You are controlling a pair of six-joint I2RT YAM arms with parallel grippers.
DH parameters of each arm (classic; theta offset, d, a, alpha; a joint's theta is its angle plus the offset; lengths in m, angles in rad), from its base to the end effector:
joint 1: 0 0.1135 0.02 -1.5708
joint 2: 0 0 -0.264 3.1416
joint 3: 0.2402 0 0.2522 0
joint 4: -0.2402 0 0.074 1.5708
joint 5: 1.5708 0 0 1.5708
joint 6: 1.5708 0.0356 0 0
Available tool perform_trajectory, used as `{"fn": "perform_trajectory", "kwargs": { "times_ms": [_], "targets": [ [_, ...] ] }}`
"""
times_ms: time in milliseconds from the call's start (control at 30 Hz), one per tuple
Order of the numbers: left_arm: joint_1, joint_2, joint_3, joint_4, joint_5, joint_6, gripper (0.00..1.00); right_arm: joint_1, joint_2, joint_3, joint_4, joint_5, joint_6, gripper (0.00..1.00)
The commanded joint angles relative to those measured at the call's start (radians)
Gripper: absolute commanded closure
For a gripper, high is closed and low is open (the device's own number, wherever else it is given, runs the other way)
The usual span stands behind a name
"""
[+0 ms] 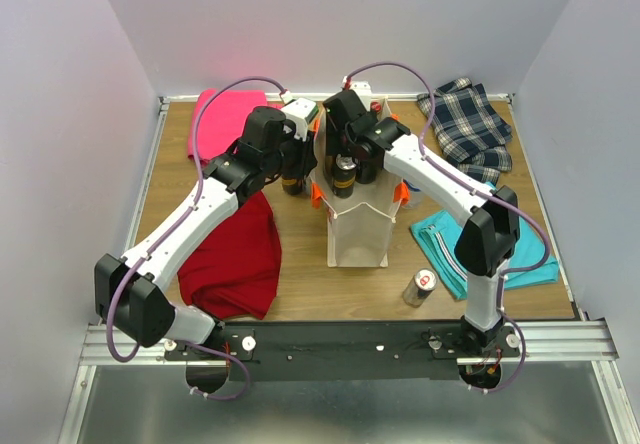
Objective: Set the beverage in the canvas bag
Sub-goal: Place the drink in the canvas bag, then pick up the drink from the center of the board.
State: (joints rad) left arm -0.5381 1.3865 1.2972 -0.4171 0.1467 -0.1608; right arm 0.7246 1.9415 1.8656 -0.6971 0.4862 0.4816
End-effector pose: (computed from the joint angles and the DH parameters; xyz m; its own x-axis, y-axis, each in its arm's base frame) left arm 0.2691 -0.1667 0.3580 -0.5099 0.1199 -0.8519 0.5421 0.8136 -0.2100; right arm 0.3404 0.2792 0.3272 -0.6188 -0.0009 -0.7855 -0.0552 0.9976 0.0424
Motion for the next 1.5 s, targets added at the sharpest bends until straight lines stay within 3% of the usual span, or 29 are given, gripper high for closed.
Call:
{"fn": "perform_trajectory", "kwargs": {
  "times_ms": [0, 400, 633, 1200, 1467],
  "targets": [
    [0.001, -0.032, -0.004, -0.008, -0.015, 0.015, 0.62, -0.002, -0.044, 0.046, -0.018, 0.034, 0.014, 0.27],
    [0.001, -0.024, 0.007, 0.001, -0.01, 0.014, 0.54, -0.002, -0.144, 0.129, -0.12, 0.084, 0.005, 0.27],
    [0.003, -0.015, 0.027, -0.005, 0.002, 0.021, 0.51, -0.004, -0.242, 0.101, -0.186, 0.152, 0.032, 0.2],
    [0.001, -0.011, 0.062, -0.006, 0.037, 0.02, 0.48, -0.033, -0.434, -0.078, -0.35, 0.216, 0.156, 0.12],
    [0.003, -0.003, 0.08, 0.004, 0.054, 0.012, 0.47, -0.115, -0.513, -0.213, -0.357, 0.183, 0.193, 0.07]
  ]
}}
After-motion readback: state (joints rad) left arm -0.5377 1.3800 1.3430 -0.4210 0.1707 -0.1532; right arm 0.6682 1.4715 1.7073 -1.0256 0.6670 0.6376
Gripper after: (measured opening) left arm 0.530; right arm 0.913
